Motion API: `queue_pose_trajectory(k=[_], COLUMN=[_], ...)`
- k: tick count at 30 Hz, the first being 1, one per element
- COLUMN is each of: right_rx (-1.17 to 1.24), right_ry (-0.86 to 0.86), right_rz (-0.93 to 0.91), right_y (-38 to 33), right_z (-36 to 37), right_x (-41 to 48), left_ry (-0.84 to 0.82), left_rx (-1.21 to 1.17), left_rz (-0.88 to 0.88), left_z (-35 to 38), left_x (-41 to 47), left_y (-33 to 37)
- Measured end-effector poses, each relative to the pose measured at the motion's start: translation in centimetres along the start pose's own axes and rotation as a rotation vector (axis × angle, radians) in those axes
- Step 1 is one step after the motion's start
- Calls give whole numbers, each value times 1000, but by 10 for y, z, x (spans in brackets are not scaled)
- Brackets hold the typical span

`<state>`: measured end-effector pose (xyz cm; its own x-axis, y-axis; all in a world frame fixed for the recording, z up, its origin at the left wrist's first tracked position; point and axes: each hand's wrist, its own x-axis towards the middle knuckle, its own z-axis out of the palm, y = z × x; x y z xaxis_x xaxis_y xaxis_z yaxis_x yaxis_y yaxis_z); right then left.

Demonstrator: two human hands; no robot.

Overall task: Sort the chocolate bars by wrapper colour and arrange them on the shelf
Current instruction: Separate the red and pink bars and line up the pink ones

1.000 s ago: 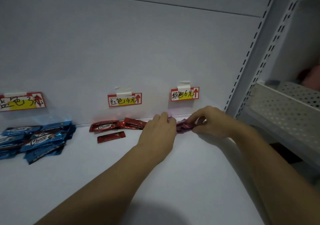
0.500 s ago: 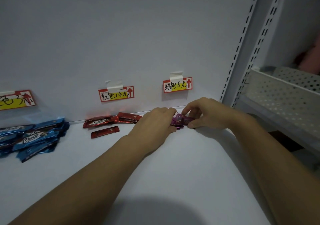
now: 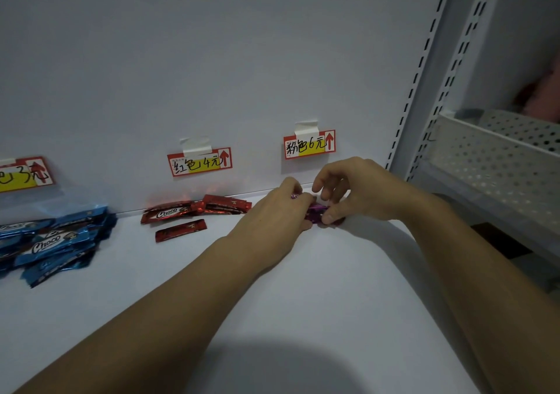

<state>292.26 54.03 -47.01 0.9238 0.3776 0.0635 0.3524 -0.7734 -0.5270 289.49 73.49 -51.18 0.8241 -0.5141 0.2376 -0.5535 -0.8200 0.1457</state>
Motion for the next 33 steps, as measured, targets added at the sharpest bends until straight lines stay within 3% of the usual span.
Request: queue_pose_trajectory(k=[4,9,18,22,25,28,31,33], right_rx=[143,414,-150,-151,-138,59,612,799], right_ry=[21,153,-5,-22,-61,-49,-50,-126], right_rz=[-14,-43,123,235,293,300,232,164], right_y=[3,3,6,-2,-4,-5,-23,-39], right_z=[-2,-7,9,15,15,7,0,3], right_x=[0,-5,3,10,10,0,-12,-17], left_ry=[66,124,312,276,261,253,321,397], left_rx=[67,-58,-784,-1176,-1322,-1354,-1368,-1383], left_rz=[70,-45,-390,-530,-588,-656,-703,-713], left_z=[4,1,-7,-19,-27,-29,-24,-20], left_x=[4,4,-10,-17,-23,-40,-57,-61], left_y=[-4,-4,-3,8,13,14,12,12])
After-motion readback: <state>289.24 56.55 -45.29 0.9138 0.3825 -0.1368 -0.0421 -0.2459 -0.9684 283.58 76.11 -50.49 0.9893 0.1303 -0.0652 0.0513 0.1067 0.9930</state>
